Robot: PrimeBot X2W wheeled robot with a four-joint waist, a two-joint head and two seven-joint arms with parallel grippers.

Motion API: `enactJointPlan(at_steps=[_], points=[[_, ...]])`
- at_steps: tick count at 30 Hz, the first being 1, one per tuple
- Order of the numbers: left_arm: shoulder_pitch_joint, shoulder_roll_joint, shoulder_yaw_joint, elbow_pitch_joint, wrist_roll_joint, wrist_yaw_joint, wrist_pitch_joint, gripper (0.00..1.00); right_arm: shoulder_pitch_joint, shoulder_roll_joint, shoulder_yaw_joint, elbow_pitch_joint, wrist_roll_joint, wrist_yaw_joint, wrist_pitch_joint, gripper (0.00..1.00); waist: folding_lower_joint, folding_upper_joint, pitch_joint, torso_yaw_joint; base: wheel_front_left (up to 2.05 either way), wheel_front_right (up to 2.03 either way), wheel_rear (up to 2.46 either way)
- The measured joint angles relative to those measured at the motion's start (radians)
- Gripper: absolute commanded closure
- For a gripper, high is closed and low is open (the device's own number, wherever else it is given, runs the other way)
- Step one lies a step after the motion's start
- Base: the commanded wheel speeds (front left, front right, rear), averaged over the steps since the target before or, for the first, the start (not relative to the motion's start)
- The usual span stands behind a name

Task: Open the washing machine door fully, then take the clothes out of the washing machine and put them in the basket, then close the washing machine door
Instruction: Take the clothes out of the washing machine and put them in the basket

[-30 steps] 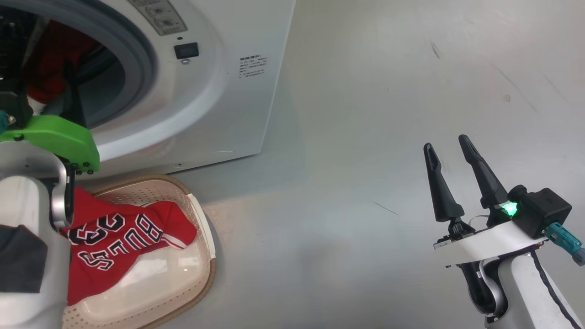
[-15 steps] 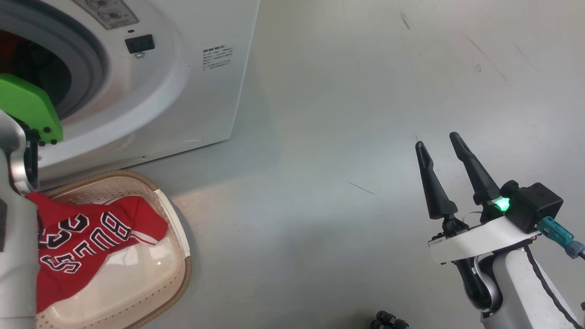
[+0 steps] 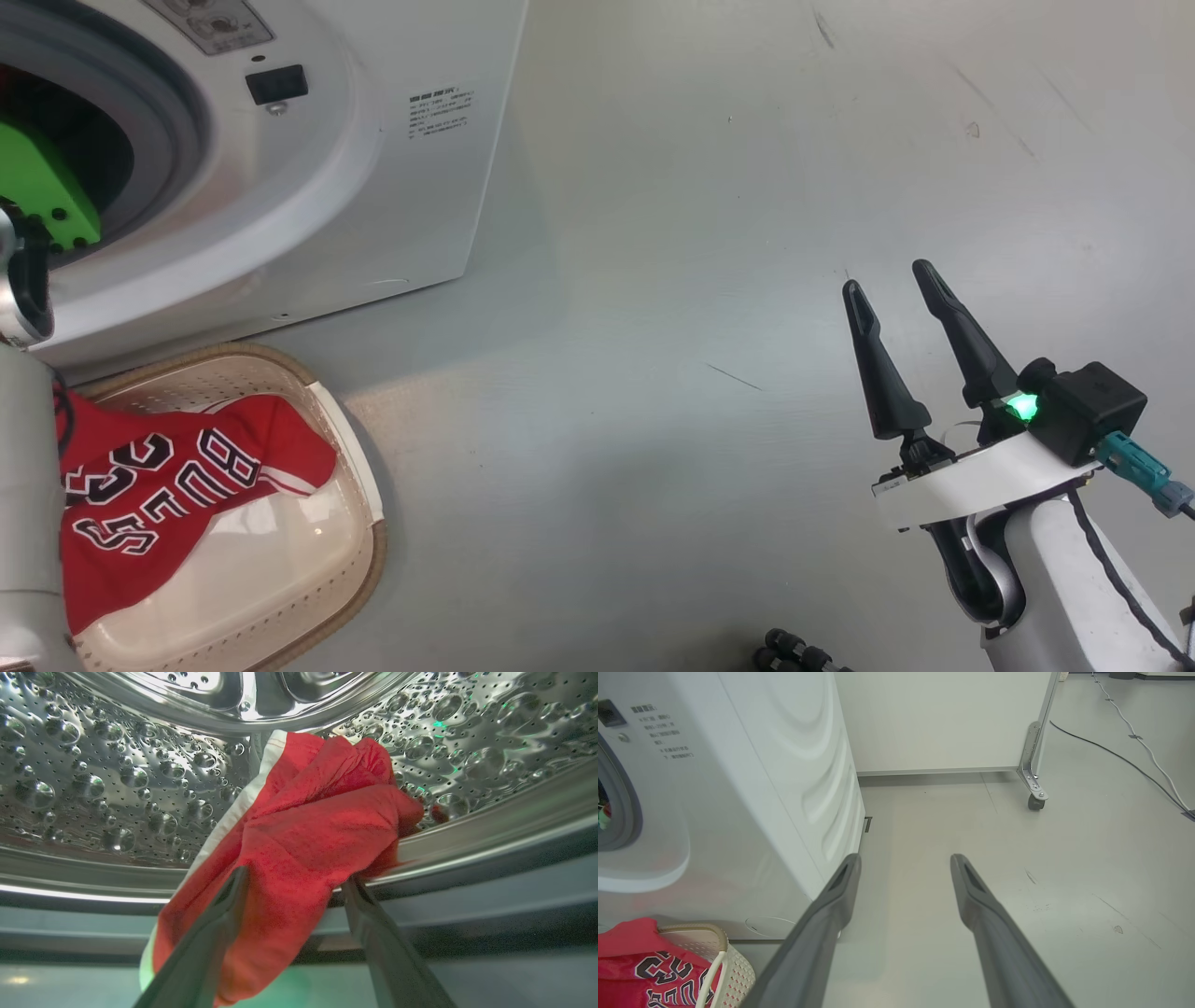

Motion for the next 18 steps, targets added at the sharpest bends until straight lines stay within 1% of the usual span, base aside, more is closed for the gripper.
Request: enactJointPlan(at_steps=[7, 8, 9, 18], points=[[-0.02, -0.001, 0.011, 0.057, -0.002, 0.005, 0.016, 0.0, -0.013, 0.0, 0.0, -0.001, -0.003, 0.0, 0.0, 0.0, 0.0, 0.0, 0.006, -0.001, 0.0, 0.0, 0.0], [-0.023, -0.001, 0.011, 0.06, -0.002, 0.005, 0.016, 0.6, -0.013, 0.0, 0.0, -0.001, -0.004, 0.0, 0.0, 0.0, 0.0, 0.0, 0.006, -0.001, 0.0, 0.0, 0.0], [-0.027, -0.001, 0.011, 0.065, -0.002, 0.005, 0.016, 1.0, -0.014, 0.0, 0.0, -0.001, -0.005, 0.0, 0.0, 0.0, 0.0, 0.0, 0.006, -0.001, 0.0, 0.0, 0.0], [-0.043, -0.002, 0.006, 0.106, 0.003, 0.005, -0.028, 1.0, -0.018, 0.001, -0.006, -0.001, -0.008, 0.0, 0.0, 0.0, 0.0, 0.0, 0.004, 0.004, 0.0, 0.0, 0.0]])
